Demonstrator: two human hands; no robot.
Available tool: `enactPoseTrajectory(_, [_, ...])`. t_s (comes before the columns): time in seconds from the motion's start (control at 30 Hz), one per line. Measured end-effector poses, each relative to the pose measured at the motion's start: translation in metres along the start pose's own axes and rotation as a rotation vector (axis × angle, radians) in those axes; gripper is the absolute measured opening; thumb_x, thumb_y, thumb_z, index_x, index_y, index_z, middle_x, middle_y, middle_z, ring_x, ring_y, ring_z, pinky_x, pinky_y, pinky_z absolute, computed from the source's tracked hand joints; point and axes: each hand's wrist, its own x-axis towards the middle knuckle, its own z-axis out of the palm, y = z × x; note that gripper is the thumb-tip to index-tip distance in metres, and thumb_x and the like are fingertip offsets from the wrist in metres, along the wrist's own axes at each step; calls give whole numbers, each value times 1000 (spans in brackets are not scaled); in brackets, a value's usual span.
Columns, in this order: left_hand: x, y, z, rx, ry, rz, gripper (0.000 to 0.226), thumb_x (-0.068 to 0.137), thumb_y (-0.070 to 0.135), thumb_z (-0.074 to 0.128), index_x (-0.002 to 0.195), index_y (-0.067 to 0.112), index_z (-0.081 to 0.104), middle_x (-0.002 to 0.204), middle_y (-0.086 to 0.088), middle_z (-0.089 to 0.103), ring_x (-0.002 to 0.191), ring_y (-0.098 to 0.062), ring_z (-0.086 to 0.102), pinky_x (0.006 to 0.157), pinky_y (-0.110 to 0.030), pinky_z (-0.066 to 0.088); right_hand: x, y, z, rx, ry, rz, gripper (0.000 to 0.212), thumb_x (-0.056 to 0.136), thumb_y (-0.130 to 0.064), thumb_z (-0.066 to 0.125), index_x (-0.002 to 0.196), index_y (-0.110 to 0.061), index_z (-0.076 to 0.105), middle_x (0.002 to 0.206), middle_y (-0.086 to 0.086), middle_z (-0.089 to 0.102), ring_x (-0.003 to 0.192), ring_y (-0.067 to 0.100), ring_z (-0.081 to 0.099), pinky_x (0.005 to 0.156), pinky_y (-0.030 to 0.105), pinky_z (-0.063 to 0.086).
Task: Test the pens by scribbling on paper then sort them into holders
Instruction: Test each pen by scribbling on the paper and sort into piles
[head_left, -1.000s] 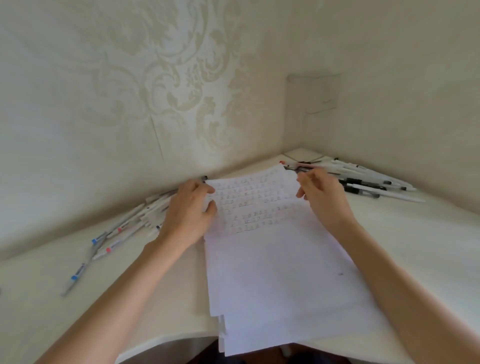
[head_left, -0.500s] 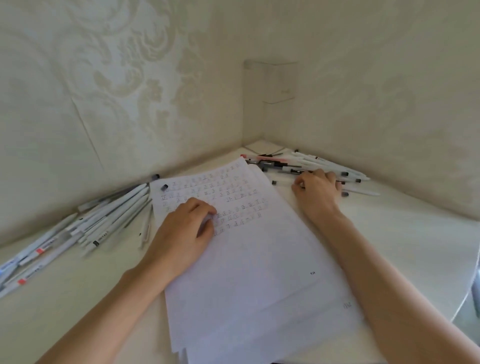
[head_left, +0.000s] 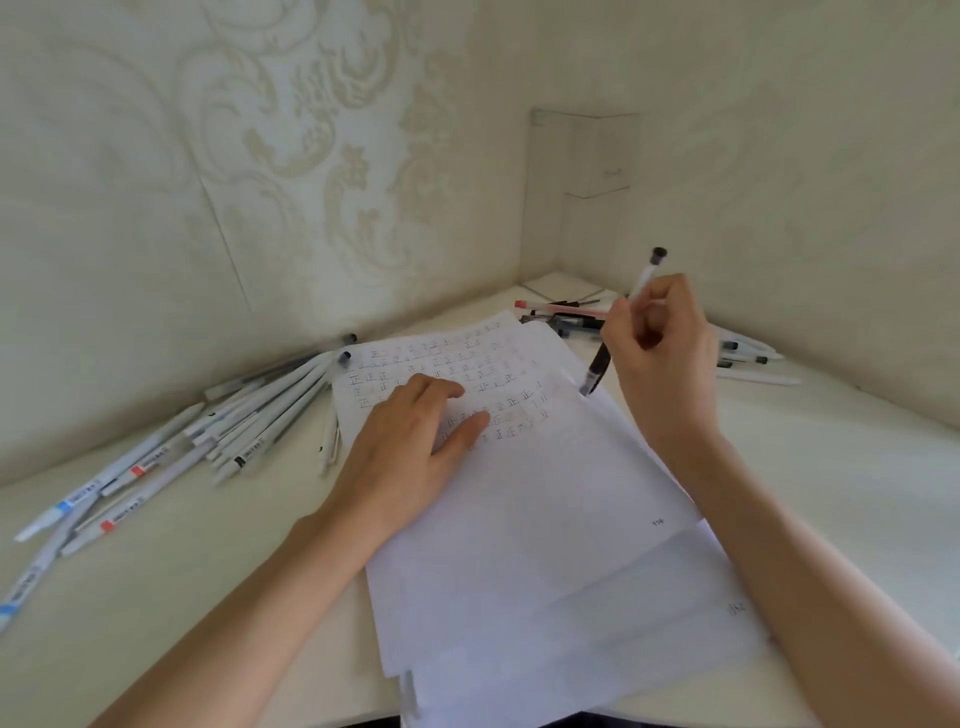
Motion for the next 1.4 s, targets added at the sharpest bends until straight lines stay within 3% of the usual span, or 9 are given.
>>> enactPoseTrajectory(0.23, [0,-4,2,31,-64,23,40,88,47,52,116,19,56,115,5,54,108,-14,50,89,-28,39,-8,-9,-1,28,54,-152,28,89,-24,47,75,-29,24,51,-3,32,48,11,26,47,20,22])
enactPoseTrajectory(0.37, [0,-5,2,49,-76,35,35,88,47,53,111,21,59,113,9,53,106,-12,48,86,-26,37,-3,-3,-5,-77,132,-261,19,90,-26,44,80,-18,30,53,-11,32,47,9,31,47,20,23])
enactPoseTrajectory(0.5, [0,-5,2,56,-83,42,35,88,46,53,111,21,58,114,8,52,107,-12,48,87,-26,36,4,-6,-14,52,247,-200,14,94,-19,42,84,-19,33,53,-2,37,48,10,33,45,25,28])
enactPoseTrajectory(0.57, [0,-6,2,51,-82,43,37,88,47,53,112,20,58,114,8,52,108,-12,48,88,-26,36,0,-8,-9,151,148,-70,19,96,-18,42,81,-24,33,54,6,45,51,23,40,48,40,33])
enactPoseTrajectory(0.77, [-1,-6,2,35,-70,35,50,85,55,51,119,19,54,114,6,53,108,-13,48,87,-28,38,-18,-7,15,74,-415,118,16,97,-27,48,82,-20,44,59,-2,61,57,25,50,53,37,38])
enactPoseTrajectory(1.03, [0,-1,-2,-14,-10,152,22,96,25,45,110,12,57,93,-2,58,87,-23,52,72,-35,40,-20,-9,20,559,-488,345,11,96,-8,50,85,-7,52,60,6,61,62,21,54,53,29,46])
enactPoseTrajectory(1.17, [-3,2,-1,-149,-37,135,4,97,18,41,98,14,39,89,-5,55,76,-21,49,65,-36,41,-25,-6,26,644,-583,403,9,92,-11,55,85,-12,49,60,7,58,60,20,53,52,29,45])
enactPoseTrajectory(1.27, [-6,8,-2,-230,-74,129,9,97,19,41,98,17,32,87,-1,50,72,-17,48,64,-32,38,-25,-4,29,682,-603,411,6,83,-14,51,79,-13,45,56,4,52,56,18,49,52,28,43])
enactPoseTrajectory(1.4, [-8,11,-1,-214,-62,109,27,97,26,40,122,14,39,103,8,47,91,-10,49,76,-23,35,-26,-2,30,727,-689,432,6,81,-11,49,79,-10,43,55,8,53,54,18,50,50,27,42])
